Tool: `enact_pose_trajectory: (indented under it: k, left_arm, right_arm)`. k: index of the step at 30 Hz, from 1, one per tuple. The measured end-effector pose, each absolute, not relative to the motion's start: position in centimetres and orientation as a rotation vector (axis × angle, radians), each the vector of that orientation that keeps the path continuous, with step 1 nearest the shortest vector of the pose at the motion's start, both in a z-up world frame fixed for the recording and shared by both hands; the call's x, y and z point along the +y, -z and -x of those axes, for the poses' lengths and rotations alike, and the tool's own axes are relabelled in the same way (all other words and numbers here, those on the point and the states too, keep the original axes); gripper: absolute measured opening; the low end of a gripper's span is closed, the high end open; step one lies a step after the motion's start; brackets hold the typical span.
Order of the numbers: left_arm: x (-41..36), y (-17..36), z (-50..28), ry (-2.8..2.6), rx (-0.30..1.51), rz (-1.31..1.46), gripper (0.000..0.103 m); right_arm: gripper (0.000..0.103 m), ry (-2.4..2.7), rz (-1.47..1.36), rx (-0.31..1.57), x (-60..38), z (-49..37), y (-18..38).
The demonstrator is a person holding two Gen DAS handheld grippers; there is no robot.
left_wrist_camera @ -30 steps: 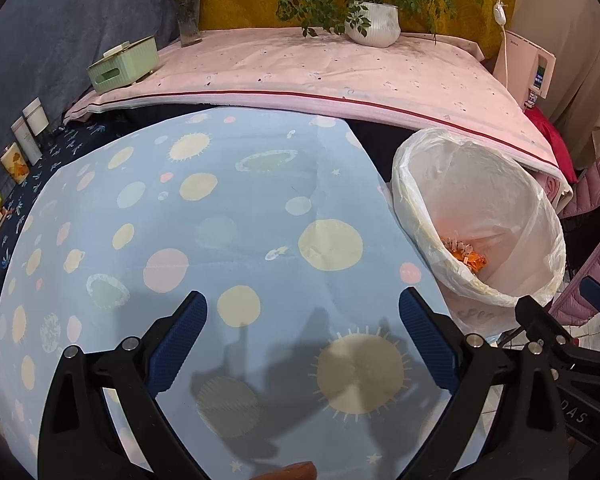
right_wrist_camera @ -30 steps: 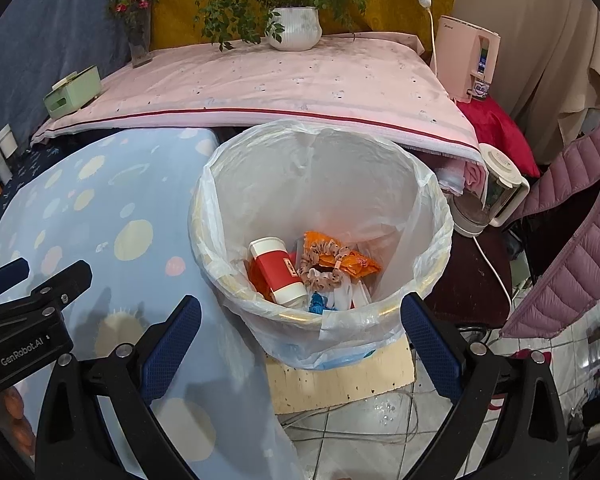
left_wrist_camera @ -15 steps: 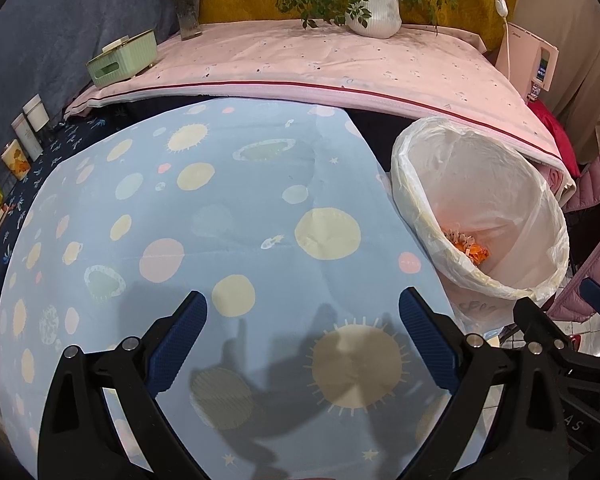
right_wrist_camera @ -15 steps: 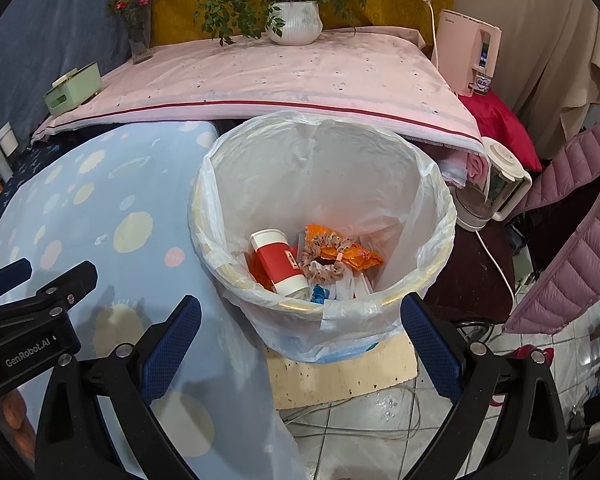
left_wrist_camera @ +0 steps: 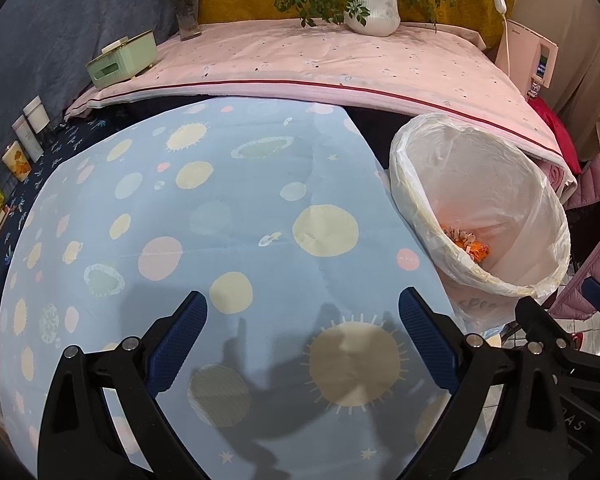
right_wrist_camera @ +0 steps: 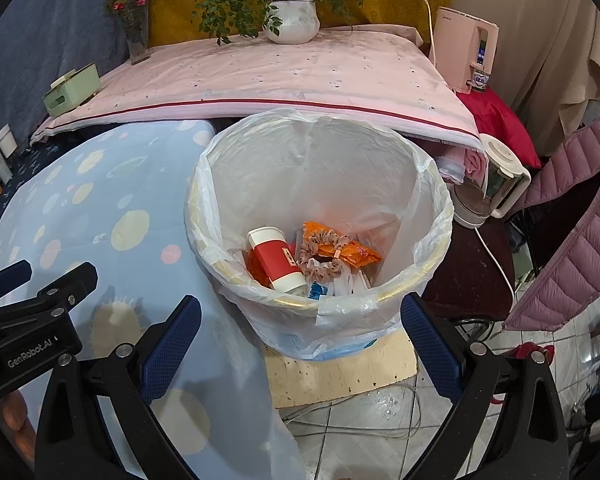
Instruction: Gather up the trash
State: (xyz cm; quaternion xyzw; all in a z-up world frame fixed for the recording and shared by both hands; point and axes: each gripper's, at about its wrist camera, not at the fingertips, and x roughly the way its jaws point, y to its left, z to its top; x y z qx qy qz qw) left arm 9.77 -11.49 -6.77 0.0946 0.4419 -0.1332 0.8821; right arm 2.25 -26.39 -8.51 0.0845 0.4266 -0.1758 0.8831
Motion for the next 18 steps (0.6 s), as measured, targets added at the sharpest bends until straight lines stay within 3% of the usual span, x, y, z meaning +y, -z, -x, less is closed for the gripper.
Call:
enact_pose_trajectory:
  k: [18]
  left_arm:
    - [-11.98, 6.63, -9.3, 0.295, 0.913, -0.215, 0.092]
  right_arm:
    - [0.096, 0.37, -0.181, 0.887, -26.71, -1.95, 8.61]
